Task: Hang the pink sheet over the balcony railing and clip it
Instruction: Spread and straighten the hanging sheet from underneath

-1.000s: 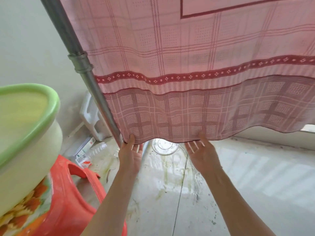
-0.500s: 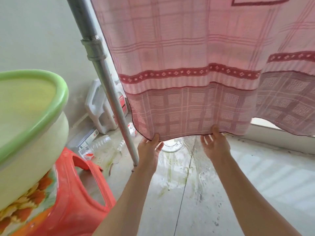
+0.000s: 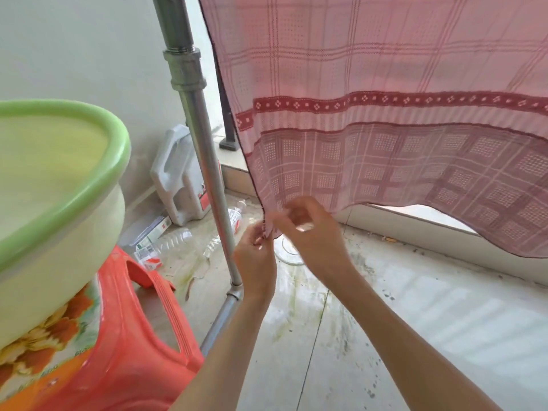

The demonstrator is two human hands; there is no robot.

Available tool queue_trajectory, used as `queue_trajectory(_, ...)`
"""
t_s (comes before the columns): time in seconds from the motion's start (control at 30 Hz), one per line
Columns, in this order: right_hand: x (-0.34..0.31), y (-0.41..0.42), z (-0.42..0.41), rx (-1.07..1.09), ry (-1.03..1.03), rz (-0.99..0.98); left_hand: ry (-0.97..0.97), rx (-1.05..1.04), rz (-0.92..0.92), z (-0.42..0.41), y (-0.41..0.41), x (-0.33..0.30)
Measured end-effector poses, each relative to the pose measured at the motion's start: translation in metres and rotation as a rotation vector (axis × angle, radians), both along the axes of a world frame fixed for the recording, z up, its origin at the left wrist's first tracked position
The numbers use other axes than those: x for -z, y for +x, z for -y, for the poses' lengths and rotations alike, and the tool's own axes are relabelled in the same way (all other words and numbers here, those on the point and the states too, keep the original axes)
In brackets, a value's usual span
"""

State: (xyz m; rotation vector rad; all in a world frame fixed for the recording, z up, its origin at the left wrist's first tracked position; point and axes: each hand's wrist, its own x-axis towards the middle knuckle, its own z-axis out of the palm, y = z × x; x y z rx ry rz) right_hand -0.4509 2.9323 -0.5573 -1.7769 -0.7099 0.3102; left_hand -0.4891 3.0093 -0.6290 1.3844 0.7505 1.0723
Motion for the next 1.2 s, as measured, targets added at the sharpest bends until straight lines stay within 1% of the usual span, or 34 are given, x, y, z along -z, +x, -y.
queue_trajectory(0.03, -0.006, -0.002, -0.010, -0.040, -0.072, 0.097, -0.015, 0.020, -0.027, 0.002, -0.001, 0.001)
queue_trajectory(0.1, -0.010, -0.001, -0.027, -0.012, -0.180, 0.271, -0.002, 0.096, -0.072, 0.005, -0.005, 0.001)
queue_trajectory(0.17, -0.008, 0.007, -0.034, 0.090, -0.163, 0.349, 0.058, 0.218, -0.070, 0.005, -0.013, 0.000)
queue_trajectory(0.2, -0.006, 0.012, -0.033, 0.143, -0.143, 0.351, 0.069, 0.261, -0.060, 0.003, -0.017, 0.000)
queue_trajectory(0.27, -0.002, 0.021, -0.028, 0.222, -0.105, 0.324, 0.002, 0.263, -0.016, -0.002, -0.025, -0.003)
queue_trajectory(0.33, 0.001, 0.024, -0.021, 0.258, -0.070, 0.293, -0.108, 0.183, 0.045, -0.009, -0.027, -0.008)
queue_trajectory(0.37, 0.002, 0.024, -0.017, 0.272, -0.059, 0.281, -0.132, 0.133, 0.055, -0.013, -0.026, -0.009)
queue_trajectory(0.47, 0.001, 0.026, -0.010, 0.323, 0.011, 0.245, -0.133, 0.037, 0.071, -0.021, -0.024, -0.012)
queue_trajectory(0.53, -0.001, 0.024, -0.010, 0.236, 0.056, 0.180, -0.139, 0.013, 0.055, -0.025, -0.024, -0.008)
queue_trajectory(0.6, 0.004, 0.014, -0.014, 0.048, 0.034, 0.140, -0.157, 0.027, 0.011, -0.025, -0.026, -0.001)
queue_trajectory(0.67, 0.015, 0.004, -0.025, -0.068, -0.057, 0.205, -0.165, 0.046, -0.040, -0.024, -0.028, 0.004)
queue_trajectory(0.73, 0.021, 0.000, -0.037, -0.062, -0.078, 0.316, -0.158, 0.079, -0.047, -0.023, -0.031, 0.004)
queue_trajectory(0.8, 0.018, 0.003, -0.044, -0.016, -0.023, 0.333, -0.118, 0.150, -0.056, -0.021, -0.033, -0.001)
queue_trajectory(0.87, 0.012, 0.008, -0.048, -0.021, 0.044, 0.271, -0.074, 0.198, -0.086, -0.023, -0.035, -0.004)
queue_trajectory(0.93, 0.009, 0.012, -0.052, -0.031, 0.037, 0.234, -0.003, 0.222, -0.123, -0.029, -0.035, -0.007)
queue_trajectory(1.0, 0.004, 0.016, -0.058, 0.012, 0.003, 0.124, 0.178, 0.238, -0.156, -0.034, -0.035, -0.013)
queue_trajectory(1.07, 0.000, 0.022, -0.063, 0.060, 0.048, -0.096, 0.335, 0.139, -0.148, -0.039, -0.039, -0.024)
queue_trajectory(1.1, 0.000, 0.026, -0.067, 0.075, 0.096, -0.212, 0.370, 0.051, -0.115, -0.044, -0.040, -0.029)
queue_trajectory(1.17, 0.000, 0.032, -0.074, 0.094, 0.146, -0.366, 0.371, -0.124, -0.032, -0.059, -0.041, -0.040)
queue_trajectory(1.2, 0.001, 0.033, -0.077, 0.095, 0.150, -0.412, 0.341, -0.165, 0.000, -0.069, -0.041, -0.044)
